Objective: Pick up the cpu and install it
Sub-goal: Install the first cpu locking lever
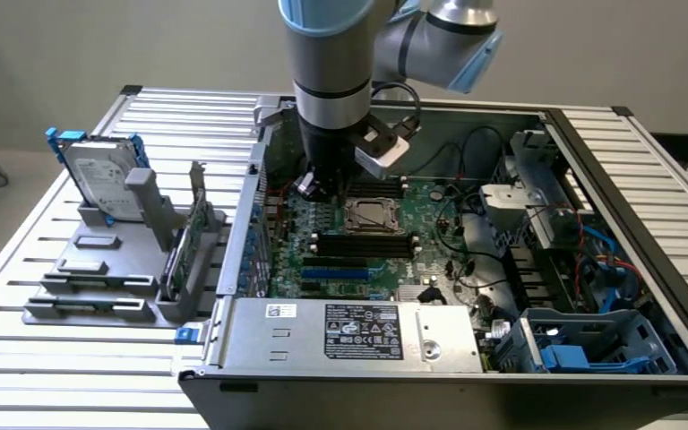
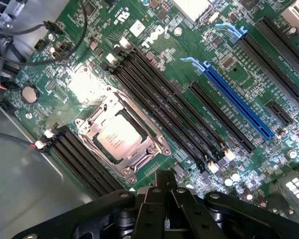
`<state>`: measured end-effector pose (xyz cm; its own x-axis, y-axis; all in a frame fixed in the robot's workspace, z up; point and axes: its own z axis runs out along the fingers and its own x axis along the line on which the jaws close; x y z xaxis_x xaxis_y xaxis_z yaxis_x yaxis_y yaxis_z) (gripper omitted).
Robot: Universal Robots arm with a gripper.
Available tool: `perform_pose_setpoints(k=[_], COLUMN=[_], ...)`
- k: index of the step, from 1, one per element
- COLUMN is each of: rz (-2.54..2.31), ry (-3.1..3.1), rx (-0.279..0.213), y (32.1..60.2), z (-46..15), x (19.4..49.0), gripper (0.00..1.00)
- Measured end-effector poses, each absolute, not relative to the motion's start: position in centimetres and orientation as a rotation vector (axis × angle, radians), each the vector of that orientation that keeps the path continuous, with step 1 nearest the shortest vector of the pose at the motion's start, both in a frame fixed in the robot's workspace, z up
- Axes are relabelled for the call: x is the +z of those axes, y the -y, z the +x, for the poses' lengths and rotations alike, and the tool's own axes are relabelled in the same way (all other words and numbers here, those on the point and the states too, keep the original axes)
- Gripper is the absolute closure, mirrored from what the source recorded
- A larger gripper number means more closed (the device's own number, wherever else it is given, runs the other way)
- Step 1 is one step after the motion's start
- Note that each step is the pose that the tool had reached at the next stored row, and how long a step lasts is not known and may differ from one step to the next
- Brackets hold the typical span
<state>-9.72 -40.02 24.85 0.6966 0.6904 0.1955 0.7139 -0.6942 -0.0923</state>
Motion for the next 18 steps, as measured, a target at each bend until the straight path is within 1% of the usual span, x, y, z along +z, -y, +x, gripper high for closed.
perform_pose_setpoints(k=[18], rz=[-2.772], ry=[1.082], rx=[-0.223], y=[40.43], z=[-8.76], x=[25.13], gripper=[0.89])
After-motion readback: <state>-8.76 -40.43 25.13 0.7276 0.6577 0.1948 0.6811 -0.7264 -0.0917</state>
